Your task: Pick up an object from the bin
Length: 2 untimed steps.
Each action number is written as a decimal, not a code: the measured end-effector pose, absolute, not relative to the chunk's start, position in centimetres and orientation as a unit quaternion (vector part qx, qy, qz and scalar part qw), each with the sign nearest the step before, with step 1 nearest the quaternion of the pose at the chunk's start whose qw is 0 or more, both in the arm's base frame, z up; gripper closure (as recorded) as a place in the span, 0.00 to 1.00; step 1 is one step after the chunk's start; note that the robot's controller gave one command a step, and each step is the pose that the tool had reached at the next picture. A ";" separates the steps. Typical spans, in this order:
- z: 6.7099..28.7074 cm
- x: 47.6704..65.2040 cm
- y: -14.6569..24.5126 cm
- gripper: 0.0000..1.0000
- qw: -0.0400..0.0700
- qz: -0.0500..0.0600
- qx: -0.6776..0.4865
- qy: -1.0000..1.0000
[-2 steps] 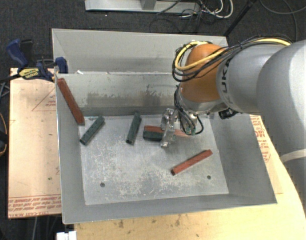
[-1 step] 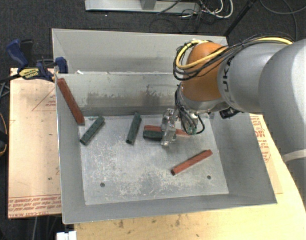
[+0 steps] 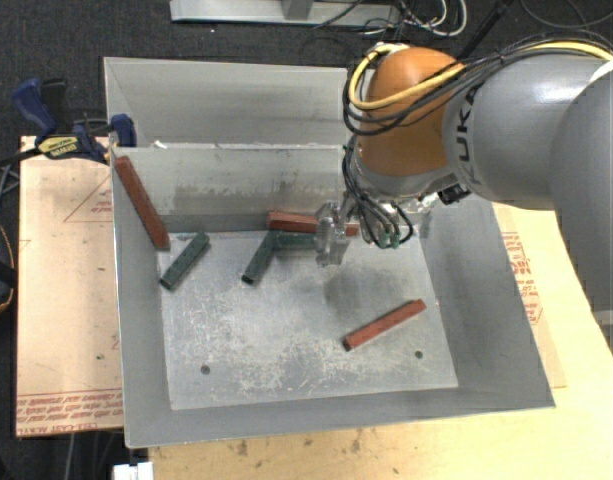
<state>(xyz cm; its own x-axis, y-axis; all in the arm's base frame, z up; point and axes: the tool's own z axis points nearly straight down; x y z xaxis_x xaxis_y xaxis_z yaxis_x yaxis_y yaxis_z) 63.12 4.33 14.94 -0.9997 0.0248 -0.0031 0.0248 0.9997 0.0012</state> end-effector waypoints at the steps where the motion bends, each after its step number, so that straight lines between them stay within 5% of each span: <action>1: 14.9 63.1 4.3 0.00 0.002 0.001 0.013 1.000; 2: 14.9 63.1 4.3 0.00 0.002 0.001 0.013 1.000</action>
Offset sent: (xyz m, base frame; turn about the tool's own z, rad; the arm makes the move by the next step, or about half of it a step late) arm 0.0000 0.0000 0.0000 0.0000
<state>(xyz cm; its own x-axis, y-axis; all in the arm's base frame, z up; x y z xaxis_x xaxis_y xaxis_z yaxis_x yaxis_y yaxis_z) 63.13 4.31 14.94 -0.9997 0.0256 -0.0031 0.0256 0.9997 0.0013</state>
